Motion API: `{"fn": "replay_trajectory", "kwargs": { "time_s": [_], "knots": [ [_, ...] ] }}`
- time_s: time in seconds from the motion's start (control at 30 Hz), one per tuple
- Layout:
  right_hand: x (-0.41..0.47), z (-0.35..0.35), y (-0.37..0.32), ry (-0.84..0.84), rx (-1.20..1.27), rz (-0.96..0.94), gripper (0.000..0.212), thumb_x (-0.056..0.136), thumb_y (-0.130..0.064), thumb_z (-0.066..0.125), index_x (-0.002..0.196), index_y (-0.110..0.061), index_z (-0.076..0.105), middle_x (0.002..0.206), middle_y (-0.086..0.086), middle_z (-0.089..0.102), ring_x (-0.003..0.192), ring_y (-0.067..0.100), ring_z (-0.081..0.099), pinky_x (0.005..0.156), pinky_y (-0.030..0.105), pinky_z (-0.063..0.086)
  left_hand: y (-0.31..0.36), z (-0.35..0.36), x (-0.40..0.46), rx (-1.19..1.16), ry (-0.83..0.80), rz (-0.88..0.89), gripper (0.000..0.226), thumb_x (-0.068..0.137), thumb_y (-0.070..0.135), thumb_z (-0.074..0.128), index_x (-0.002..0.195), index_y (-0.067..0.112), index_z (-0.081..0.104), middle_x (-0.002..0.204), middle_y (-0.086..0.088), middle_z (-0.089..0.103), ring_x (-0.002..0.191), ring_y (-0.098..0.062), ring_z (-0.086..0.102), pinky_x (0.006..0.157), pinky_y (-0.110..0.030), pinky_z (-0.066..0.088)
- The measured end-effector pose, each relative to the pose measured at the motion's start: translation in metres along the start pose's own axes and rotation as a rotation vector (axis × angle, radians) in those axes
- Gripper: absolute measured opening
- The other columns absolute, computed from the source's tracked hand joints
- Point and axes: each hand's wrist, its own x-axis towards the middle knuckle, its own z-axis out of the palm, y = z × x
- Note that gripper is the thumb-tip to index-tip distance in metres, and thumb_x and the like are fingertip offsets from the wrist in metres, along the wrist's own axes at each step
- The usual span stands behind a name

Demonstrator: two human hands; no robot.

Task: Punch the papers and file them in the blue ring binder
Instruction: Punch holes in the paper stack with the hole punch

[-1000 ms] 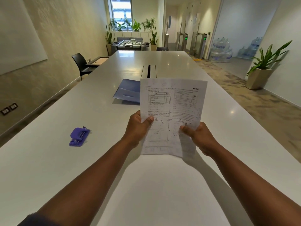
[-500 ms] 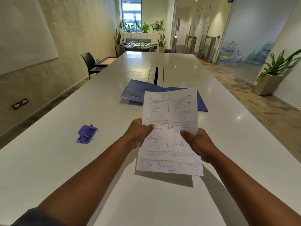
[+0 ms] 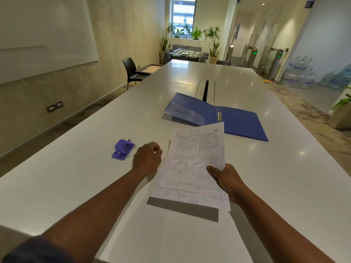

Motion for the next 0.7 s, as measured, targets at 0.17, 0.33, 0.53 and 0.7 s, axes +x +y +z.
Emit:
{"fn": "replay_trajectory", "kwargs": {
  "time_s": [0.17,0.33,0.53,0.7],
  "knots": [
    [0.017,0.034,0.002,-0.049,0.03,0.024,0.021,0.104,-0.009,0.057,0.116,-0.02,0.07,0.107,0.005,0.081,0.095,0.028,0.079,0.083,0.045,0.065,-0.041,-0.022,0.019,0.179,0.16,-0.061,0.031,0.093,0.027,0.066,0.122,0.017,0.069,0.134,-0.007,0.062,0.123,-0.031,0.055,0.097,-0.044,0.044],
    [0.028,0.055,0.004,-0.068,0.008,0.036,0.022,0.104,-0.01,0.057,0.12,-0.018,0.069,0.109,0.006,0.081,0.095,0.029,0.079,0.085,0.047,0.064,-0.066,-0.036,0.038,0.154,0.179,-0.23,0.043,0.095,0.029,0.062,0.135,0.016,0.06,0.153,-0.014,0.043,0.138,-0.038,0.037,0.109,-0.05,0.037],
    [0.037,0.071,0.008,-0.075,-0.052,0.024,0.021,0.103,-0.013,0.06,0.122,-0.016,0.069,0.108,0.005,0.08,0.095,0.026,0.079,0.085,0.044,0.064,-0.085,-0.047,0.057,-0.199,0.238,-0.42,0.044,0.097,0.026,0.06,0.136,0.006,0.058,0.137,-0.018,0.059,0.126,-0.037,0.054,0.103,-0.041,0.042],
    [0.034,0.065,0.007,-0.077,-0.059,0.026,0.017,0.103,-0.014,0.059,0.11,-0.027,0.07,0.101,-0.002,0.081,0.09,0.021,0.08,0.075,0.035,0.064,-0.087,-0.049,0.061,-0.314,0.224,-0.429,0.012,0.092,0.012,0.063,0.089,0.004,0.071,0.082,-0.01,0.065,0.079,-0.029,0.062,0.069,-0.033,0.048]
  ]
}}
